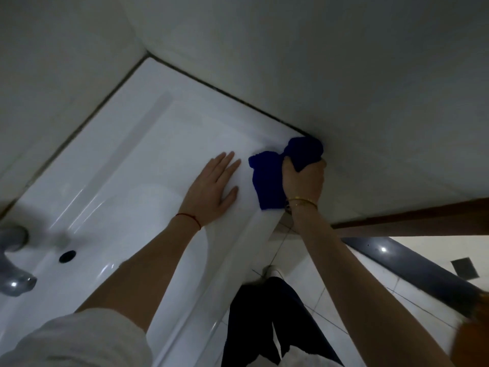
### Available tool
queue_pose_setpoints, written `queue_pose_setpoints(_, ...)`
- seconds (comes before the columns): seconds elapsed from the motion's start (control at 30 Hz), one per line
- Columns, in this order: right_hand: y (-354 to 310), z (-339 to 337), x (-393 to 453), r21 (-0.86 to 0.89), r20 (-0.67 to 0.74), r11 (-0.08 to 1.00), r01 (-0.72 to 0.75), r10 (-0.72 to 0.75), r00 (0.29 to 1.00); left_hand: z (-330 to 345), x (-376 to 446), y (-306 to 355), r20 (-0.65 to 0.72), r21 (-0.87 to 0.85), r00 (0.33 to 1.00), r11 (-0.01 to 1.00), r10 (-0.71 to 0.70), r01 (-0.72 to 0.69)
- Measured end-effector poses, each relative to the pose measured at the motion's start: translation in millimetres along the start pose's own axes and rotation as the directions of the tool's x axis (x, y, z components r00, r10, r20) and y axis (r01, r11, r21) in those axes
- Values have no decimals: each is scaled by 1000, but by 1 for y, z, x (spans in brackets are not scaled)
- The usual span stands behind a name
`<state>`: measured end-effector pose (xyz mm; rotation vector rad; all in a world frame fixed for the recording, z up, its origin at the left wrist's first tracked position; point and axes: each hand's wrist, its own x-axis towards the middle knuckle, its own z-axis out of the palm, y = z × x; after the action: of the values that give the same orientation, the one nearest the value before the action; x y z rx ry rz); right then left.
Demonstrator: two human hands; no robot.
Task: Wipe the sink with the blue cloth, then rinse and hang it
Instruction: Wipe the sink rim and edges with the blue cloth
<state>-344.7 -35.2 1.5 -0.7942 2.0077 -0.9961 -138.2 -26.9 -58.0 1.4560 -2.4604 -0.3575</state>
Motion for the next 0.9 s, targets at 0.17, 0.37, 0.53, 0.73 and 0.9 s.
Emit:
queue_pose_setpoints(0.17, 16, -3, -27, 41, 42, 999, 27, -29, 999, 0, -18, 10, 1, -29, 999, 999, -40, 40)
queue_pose_setpoints(0.37, 27, -5, -42, 57, 147, 998, 23, -31, 989, 6, -20, 19, -32, -72, 995, 993, -96, 94)
queue_pose_setpoints(0.53, 13, -2, -11, 11, 66, 999, 47, -47, 997, 6, -20, 18, -33, -74, 992, 991, -118, 115)
queue_pose_setpoints(0.73, 21, 5, -32, 11, 31, 999, 52, -52, 998, 6, -20, 18, -28, -76, 992, 990, -119, 117)
queue_pose_setpoints(0.9, 38, 5, -69, 17, 90, 999, 39, -40, 995, 9, -24, 14, 18, -72, 996, 994, -84, 85)
